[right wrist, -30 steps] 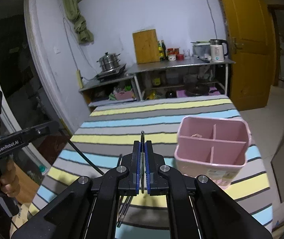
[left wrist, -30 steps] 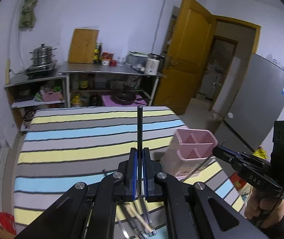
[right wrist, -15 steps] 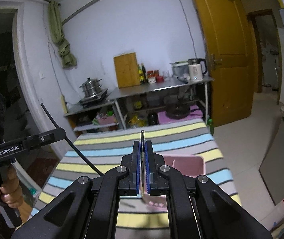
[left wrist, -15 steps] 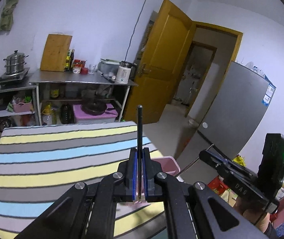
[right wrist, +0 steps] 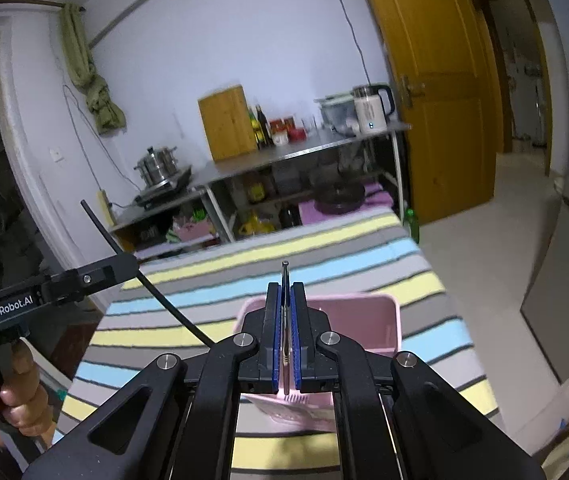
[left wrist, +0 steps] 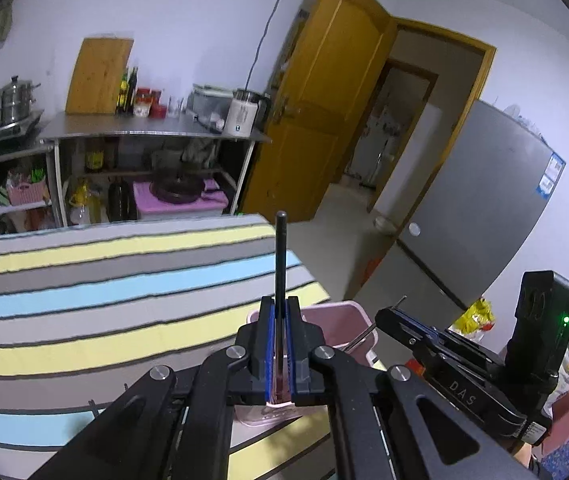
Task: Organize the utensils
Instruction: 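Carry both held chopsticks over the pink holder and open both tools to drop them, then move both open tools back down to the chopstick pile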
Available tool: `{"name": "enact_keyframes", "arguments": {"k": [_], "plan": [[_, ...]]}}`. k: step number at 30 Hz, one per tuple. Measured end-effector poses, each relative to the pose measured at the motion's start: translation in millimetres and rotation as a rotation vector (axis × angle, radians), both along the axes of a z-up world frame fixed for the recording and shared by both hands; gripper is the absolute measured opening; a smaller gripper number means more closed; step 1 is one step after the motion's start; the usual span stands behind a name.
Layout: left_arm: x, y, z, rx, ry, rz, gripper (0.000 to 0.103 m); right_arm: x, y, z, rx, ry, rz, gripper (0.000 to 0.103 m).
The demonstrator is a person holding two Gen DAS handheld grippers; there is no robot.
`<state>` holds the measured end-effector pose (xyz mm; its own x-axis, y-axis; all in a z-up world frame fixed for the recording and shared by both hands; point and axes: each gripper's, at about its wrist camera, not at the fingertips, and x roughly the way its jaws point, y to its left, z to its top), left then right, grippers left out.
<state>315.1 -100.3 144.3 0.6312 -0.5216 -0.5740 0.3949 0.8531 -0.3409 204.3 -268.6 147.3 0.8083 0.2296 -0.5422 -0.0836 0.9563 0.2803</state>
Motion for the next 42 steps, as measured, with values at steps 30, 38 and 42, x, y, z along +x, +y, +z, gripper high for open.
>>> {"name": "enact_keyframes", "arguments": {"k": [30,38,42], "plan": [[-41,41,-20,0.001,-0.016,0.080,0.014,-25,-7,-15,-0.003,0.032,-0.048,0.018],[-87,77,-25,0.048,-0.068,0.150,0.014,-56,12,-13,0.007,0.009,0.023,0.018],[-106,97,-39,0.059,-0.053,0.190,0.014,-69,24,-15,0.007,0.006,0.062,0.018]]}}
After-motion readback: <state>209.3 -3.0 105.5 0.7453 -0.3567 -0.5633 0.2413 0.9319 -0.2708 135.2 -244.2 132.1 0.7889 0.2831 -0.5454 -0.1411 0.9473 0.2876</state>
